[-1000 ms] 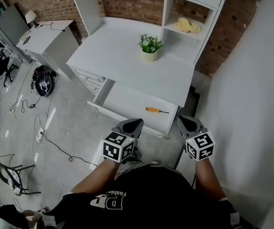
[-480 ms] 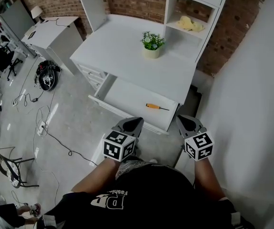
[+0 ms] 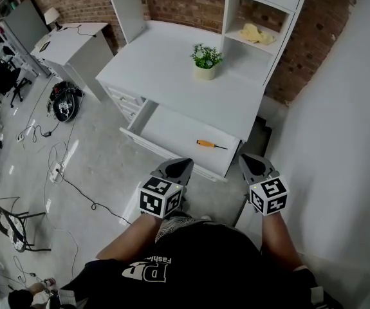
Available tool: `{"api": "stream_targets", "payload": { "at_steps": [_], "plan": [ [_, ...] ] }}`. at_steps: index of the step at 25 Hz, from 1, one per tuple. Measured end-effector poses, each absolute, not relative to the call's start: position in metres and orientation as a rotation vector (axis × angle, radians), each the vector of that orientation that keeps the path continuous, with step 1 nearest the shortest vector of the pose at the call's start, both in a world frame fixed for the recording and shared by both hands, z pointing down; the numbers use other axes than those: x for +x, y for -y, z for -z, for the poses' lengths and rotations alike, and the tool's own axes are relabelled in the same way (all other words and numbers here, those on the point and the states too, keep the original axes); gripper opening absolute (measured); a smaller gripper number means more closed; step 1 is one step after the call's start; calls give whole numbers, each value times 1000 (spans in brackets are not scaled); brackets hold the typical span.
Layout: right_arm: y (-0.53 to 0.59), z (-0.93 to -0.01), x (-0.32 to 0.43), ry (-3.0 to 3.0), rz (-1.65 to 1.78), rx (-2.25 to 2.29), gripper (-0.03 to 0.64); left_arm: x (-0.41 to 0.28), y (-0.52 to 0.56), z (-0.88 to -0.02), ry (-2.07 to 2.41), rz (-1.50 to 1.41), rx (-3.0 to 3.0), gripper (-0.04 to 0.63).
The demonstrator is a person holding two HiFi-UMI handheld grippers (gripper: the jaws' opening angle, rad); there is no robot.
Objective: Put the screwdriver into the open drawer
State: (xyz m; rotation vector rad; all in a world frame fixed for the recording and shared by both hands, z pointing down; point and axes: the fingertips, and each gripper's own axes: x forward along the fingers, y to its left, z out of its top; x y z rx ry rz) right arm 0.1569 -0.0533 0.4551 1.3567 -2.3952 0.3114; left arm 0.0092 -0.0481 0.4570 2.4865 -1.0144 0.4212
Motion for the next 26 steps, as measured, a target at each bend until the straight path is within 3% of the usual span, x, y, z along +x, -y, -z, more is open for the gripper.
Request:
{"api": "stream_targets", "payload": {
  "at_steps": [26],
  "plan": [
    [49, -459, 155, 2394, -335, 1365, 6, 13, 49, -457, 999, -443, 2499, 15]
  ]
}}
